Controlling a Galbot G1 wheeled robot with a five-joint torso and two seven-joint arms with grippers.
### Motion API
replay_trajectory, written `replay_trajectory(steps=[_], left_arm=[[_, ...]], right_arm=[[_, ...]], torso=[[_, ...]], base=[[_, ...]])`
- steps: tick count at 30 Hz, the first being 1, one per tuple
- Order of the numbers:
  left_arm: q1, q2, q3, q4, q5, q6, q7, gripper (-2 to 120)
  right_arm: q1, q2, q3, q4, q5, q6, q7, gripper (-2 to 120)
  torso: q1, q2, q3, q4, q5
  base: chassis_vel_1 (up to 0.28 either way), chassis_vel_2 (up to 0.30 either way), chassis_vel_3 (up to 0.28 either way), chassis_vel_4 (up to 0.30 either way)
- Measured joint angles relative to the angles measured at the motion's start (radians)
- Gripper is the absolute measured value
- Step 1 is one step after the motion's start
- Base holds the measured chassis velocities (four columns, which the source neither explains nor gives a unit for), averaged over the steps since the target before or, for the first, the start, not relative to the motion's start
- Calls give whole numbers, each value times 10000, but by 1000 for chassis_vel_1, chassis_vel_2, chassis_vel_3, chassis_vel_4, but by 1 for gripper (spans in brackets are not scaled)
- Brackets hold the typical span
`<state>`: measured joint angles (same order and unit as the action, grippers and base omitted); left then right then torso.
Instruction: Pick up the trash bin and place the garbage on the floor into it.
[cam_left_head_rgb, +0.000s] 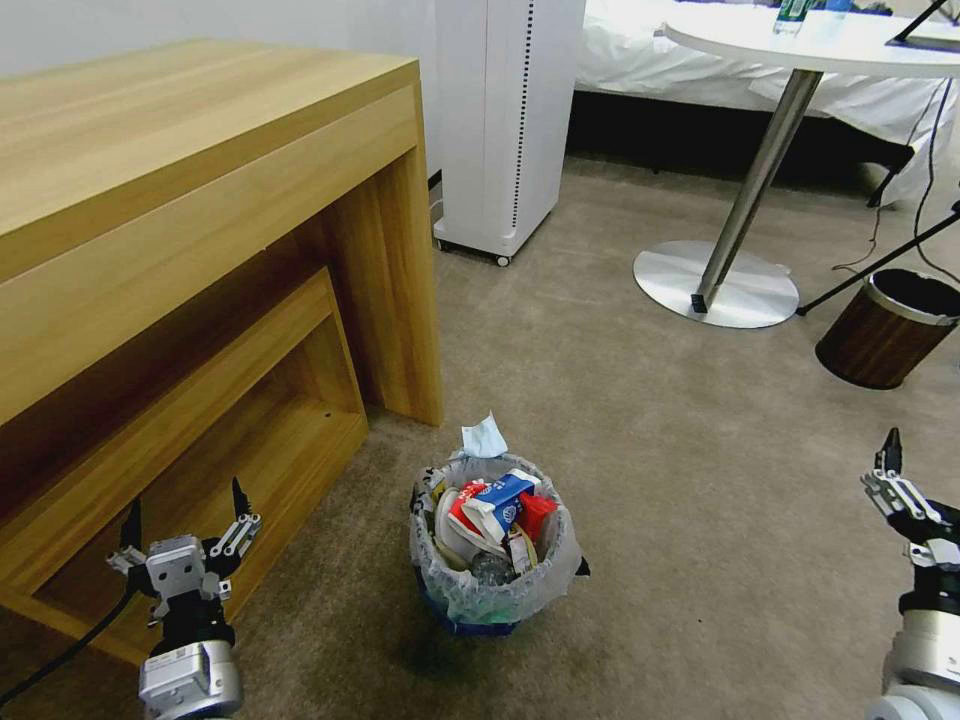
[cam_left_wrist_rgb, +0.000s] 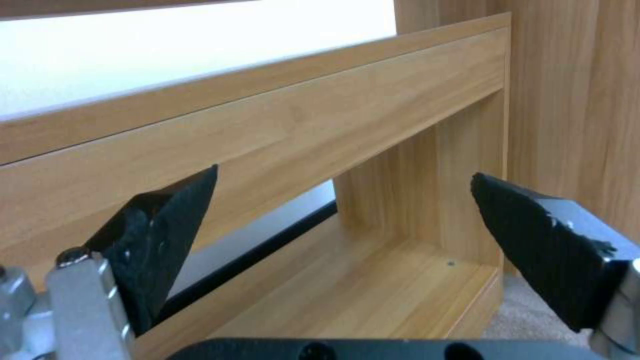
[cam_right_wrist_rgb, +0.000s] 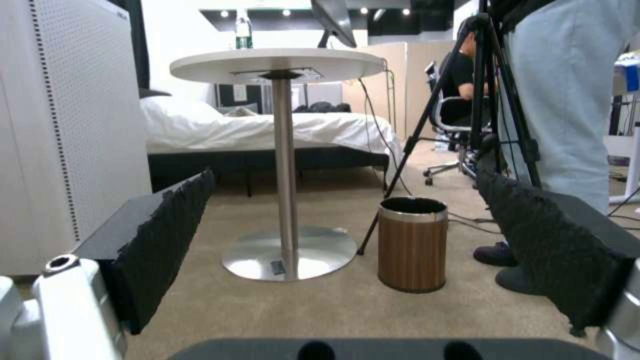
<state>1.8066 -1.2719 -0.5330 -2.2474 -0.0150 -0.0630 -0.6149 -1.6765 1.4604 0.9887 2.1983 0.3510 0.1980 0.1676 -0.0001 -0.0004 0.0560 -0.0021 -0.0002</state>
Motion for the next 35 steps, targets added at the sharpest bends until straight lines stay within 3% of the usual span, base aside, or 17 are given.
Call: replay_trajectory(steps=[35], left_arm=[[5, 26, -11, -13, -36, 21, -14, 100]], right_arm=[[12, -38, -24, -21, 30, -18, -3, 100]], torso=[[1, 0, 0, 0, 0]], base=[[0, 0, 0, 0]])
